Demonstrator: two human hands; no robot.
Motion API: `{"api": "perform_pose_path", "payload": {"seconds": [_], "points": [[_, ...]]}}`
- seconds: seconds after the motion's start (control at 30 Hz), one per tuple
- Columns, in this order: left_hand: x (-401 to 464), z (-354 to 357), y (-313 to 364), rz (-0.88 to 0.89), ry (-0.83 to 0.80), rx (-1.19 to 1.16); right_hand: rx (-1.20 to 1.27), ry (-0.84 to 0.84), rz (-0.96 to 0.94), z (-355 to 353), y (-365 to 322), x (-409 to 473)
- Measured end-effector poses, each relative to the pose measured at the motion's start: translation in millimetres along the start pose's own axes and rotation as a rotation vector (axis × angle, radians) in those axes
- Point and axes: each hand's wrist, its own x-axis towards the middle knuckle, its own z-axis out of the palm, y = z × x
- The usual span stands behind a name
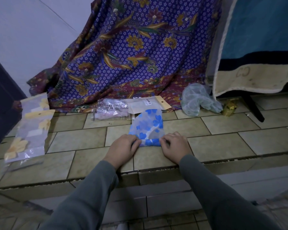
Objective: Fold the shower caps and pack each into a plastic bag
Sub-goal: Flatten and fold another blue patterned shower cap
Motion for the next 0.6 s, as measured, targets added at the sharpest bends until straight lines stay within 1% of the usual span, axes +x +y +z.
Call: {"api": "perform_pose_path", "payload": {"seconds": [0.13,0.2,0.3,0.4,0.43,0.5,0.57,0.6], "points": [[5.0,-1.0,-1.5,-0.088,0.015,-0.047,-0.011,-0.02,0.037,-1.4,-0.1,3.6],[5.7,-1.7,1.1,-0.084,0.027,-0.033,-0.013,-0.007,0.049,-3.3,-2.6,4.0],[4.0,0.2,0.2,0.016,0.062,0.058,-0.067,0.063,0.052,-2.8,-7.7,5.6],[5.6,2.7,-5.5,0.125,0.102,0.161,-0.095,0.167,-0.005,-2.6,-10.7,6.6],[7.3,3.3,-7.2,0.155,0.119,0.182,-0.115,0.164,-0.04,-3.4,-10.2,6.3],[9.9,2.9,-8.8,0.198,0.141,0.183,-0.134,0.083,-0.077,-6.9,-11.2,4.6],[10.8,1.7,-11.1,0.208,0.102,0.104,-0.14,-0.004,-0.055,-8.9,-10.7,1.8],[11.1,0.9,-12.1,0.202,0.067,0.049,-0.144,-0.01,-0.057,-9.7,-10.8,-0.6]]}}
